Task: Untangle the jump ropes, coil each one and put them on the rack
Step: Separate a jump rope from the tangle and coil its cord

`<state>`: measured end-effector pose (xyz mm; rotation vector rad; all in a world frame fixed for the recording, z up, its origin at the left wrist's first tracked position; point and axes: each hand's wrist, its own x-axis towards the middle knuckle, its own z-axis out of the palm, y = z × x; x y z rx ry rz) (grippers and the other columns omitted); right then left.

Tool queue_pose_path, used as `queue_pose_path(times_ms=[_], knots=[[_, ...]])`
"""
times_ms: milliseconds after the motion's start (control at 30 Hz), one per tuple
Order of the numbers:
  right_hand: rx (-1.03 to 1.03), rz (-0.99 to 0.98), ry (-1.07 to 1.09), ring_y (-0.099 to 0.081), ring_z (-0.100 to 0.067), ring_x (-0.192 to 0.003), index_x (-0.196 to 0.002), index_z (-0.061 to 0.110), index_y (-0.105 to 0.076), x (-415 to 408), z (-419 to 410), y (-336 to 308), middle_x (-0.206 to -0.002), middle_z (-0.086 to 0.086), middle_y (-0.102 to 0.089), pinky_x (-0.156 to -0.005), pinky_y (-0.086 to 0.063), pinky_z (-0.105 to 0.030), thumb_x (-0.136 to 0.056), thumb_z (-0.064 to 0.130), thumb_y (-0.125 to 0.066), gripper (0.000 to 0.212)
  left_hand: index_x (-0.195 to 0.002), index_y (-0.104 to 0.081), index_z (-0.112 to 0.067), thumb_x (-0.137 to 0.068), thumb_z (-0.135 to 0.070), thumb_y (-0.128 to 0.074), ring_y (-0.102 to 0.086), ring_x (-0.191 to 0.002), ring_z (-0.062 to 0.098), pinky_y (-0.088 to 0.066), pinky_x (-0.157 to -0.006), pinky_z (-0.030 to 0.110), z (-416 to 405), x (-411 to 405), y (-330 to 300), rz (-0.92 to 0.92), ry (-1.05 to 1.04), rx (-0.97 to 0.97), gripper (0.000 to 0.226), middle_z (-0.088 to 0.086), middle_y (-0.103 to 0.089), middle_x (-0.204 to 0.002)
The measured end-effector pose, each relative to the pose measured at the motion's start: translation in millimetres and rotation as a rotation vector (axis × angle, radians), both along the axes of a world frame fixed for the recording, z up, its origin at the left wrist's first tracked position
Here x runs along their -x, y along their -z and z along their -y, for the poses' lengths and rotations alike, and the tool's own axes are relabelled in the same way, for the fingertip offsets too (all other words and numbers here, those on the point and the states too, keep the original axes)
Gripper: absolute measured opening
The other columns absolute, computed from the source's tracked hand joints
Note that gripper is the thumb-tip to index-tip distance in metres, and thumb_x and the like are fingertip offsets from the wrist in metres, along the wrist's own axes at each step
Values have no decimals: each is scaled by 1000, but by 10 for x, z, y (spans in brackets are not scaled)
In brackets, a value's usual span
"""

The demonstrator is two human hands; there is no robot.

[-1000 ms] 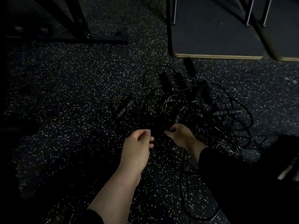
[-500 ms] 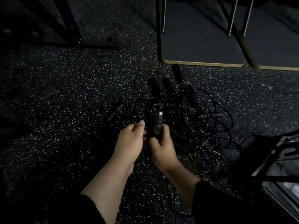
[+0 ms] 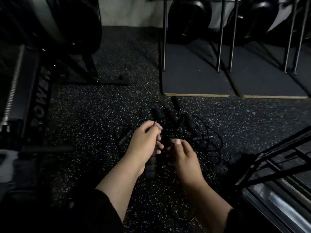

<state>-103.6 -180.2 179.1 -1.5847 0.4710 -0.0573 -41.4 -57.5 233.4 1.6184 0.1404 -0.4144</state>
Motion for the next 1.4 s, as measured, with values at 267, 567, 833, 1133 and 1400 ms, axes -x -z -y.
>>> queue_pose_path(times_ms=[267,567,833,1133,1400], knots=[[-918,-19,132,-71,-26,-113,-132,5,-52,454,18,-861,-126,-14,-72,-93,-58,-43,-104,48,-47,52,-73,-66,-16,-103,-32,-57,-50,-56,19,-43,-55,35,-319,809,-789,106,224,-108,34,2,-56,-64],[-927,-96,461,-60,-16,-49,-93,17,-51,697,247,-1069,-58,1,-54,-54,-59,-30,-113,33,-35,30,-85,-74,-25,-99,-43,-61,-54,-56,12,-45,-53,30,-631,1085,-761,139,8,-238,27,-3,-61,-67],[165,-39,-170,-34,-9,-43,-100,28,-76,843,66,-1326,-56,6,-49,-39,-29,-22,-106,17,-46,32,-96,-77,-18,-97,-68,-47,-56,-51,16,-45,-49,29,-546,873,-857,-143,-28,-158,59,8,-78,-81],[274,-39,-363,-47,-8,-50,-100,31,-74,675,-2,-1188,-60,11,-55,-47,-37,-24,-107,33,-49,26,-101,-76,-31,-102,-28,-52,-59,-61,11,-45,-53,27,-442,659,-795,-1,101,-312,24,-3,-74,-98],[238,-85,-387,-63,-8,-71,-157,34,-29,313,177,-709,-91,5,-70,-67,-49,-24,-101,8,-61,70,-95,-76,-31,-105,-19,-51,-60,-86,-3,-49,-84,25,-486,614,-999,497,265,-226,30,-32,-55,-141]])
